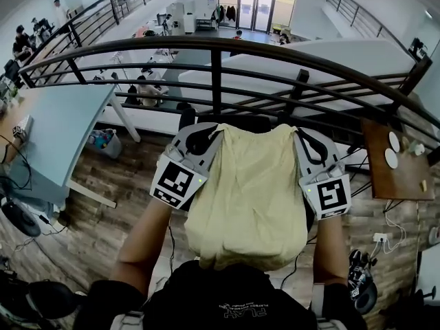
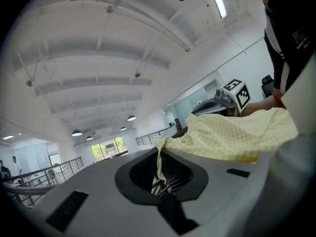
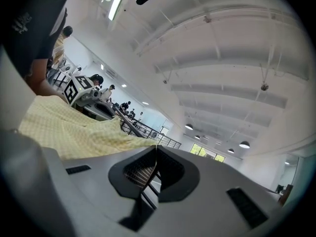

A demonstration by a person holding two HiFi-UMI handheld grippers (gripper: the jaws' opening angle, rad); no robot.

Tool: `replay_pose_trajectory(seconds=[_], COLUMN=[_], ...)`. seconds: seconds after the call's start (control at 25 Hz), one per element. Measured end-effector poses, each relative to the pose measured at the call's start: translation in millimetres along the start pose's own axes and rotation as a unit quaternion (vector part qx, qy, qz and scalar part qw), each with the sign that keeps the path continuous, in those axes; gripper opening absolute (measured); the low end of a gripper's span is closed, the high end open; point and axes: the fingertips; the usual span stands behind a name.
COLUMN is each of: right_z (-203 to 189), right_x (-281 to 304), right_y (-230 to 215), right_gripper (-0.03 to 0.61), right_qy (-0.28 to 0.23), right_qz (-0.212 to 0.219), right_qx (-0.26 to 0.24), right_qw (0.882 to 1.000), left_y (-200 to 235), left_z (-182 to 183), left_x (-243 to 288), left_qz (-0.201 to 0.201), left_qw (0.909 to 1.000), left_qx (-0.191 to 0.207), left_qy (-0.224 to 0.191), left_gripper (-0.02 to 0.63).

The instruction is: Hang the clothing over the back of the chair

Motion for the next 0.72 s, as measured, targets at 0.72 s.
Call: replay_pose_trajectory(seconds=[0.72], right_z=[-59.7], right_x=[-17.5], right_y=[47.8], right_gripper=[0.029], right_qy=[0.147], right_qz=[0.132], right_qx=[-0.044], right_qw=[0.979], left_y=[-20.1], left_z=[-28.2], left_x=[-21.3], left_qz=[-0.079], left_qw=[0.9952], left_qx=[-0.03], left_qy=[0.05], left_gripper=[0.124])
Point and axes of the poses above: the fingertips, and each gripper's own axes: x forward along the fingers, y to its left, z out of its top
